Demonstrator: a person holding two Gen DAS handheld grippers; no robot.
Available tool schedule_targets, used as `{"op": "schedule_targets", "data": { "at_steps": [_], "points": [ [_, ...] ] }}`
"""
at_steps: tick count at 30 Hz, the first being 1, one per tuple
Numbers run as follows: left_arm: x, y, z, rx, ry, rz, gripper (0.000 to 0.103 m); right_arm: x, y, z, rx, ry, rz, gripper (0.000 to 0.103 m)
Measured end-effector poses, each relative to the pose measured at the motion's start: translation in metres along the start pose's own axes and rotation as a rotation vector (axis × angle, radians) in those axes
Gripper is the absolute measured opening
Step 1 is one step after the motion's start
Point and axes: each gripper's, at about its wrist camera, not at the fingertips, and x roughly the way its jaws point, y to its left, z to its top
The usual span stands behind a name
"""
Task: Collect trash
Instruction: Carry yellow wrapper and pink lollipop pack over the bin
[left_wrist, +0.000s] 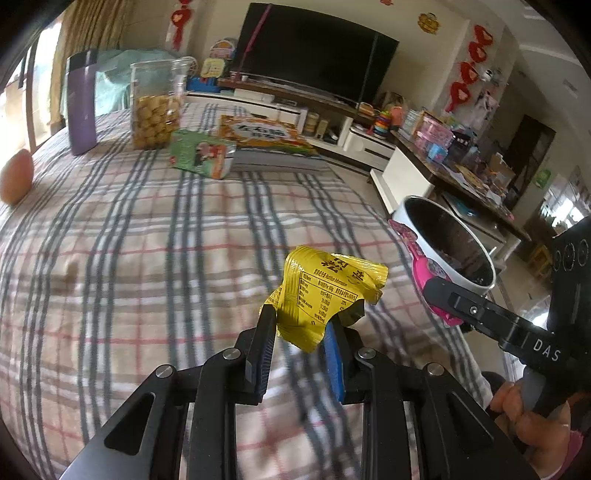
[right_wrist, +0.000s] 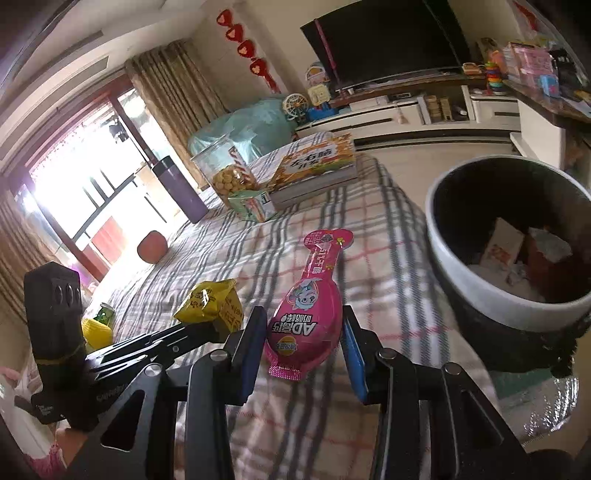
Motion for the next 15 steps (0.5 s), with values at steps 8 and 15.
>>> {"op": "schedule_targets", "data": {
  "at_steps": [8,15],
  "points": [
    [0.007,-0.027,0.002,0.048,0.013,-0.021,0.024,-0.023,-0.016,-0.002,0.029,-0.040,-0.020,0.040],
    [0.014,-0.047,0.008,0.085,0.017,-0.033,0.024,-0.040,-0.035,-0.002,0.055,-0.071,-0.040,0.040]
  ]
}}
